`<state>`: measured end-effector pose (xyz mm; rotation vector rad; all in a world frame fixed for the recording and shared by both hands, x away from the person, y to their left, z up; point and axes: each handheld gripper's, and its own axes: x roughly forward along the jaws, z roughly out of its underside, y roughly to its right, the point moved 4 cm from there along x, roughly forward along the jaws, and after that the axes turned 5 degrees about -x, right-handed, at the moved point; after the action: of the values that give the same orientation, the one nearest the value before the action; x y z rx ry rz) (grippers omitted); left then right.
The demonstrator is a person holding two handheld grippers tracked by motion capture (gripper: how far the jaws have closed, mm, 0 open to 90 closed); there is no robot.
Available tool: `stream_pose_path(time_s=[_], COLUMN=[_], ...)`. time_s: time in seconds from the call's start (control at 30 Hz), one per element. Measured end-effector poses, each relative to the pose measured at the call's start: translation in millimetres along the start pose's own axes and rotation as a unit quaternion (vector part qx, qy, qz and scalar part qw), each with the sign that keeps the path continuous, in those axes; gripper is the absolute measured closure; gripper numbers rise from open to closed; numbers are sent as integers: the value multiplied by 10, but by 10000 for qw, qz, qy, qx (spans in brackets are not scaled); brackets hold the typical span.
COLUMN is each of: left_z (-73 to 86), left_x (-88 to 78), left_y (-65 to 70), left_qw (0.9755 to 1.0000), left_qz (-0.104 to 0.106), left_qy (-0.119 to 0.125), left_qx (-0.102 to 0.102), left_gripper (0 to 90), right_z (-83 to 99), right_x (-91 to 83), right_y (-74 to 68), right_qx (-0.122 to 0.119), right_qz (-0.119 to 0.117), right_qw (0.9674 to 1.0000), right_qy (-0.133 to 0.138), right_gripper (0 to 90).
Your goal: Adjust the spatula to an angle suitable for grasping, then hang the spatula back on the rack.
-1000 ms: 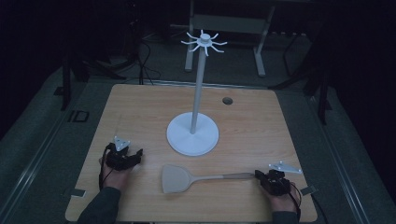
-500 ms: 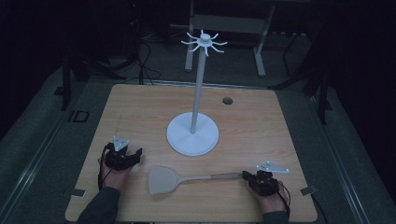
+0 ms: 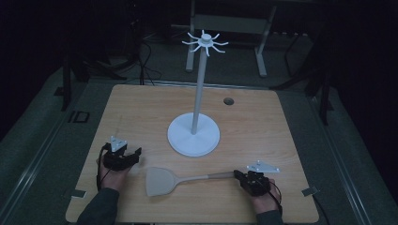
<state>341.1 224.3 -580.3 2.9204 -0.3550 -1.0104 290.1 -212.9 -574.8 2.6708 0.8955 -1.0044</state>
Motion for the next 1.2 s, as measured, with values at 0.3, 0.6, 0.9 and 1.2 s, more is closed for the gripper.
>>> stream_pose_path(time_s=[0.3, 0.6, 0.9, 1.2], left_z=[-10, -37, -231, -419], left_x=[-4, -35, -200, -223], left_y=[11, 60, 394, 765], left_qw=[10000, 9999, 9953, 9852], left_qz=[15, 164, 769, 1235], left_qy=[26, 54, 103, -39], left_qx=[5, 17, 574, 1185], left_gripper=[368, 375, 421, 433], right_z=[24, 66, 102, 177], right_x=[-142, -298, -446, -557], right_y=[234, 531, 711, 897], right_qx=[91, 258, 436, 393], right_qz=[378, 708, 803, 1015], right_qw=[9992, 9969, 9950, 9924], right_qy=[108, 234, 408, 573], right_gripper=[864, 782, 721, 607])
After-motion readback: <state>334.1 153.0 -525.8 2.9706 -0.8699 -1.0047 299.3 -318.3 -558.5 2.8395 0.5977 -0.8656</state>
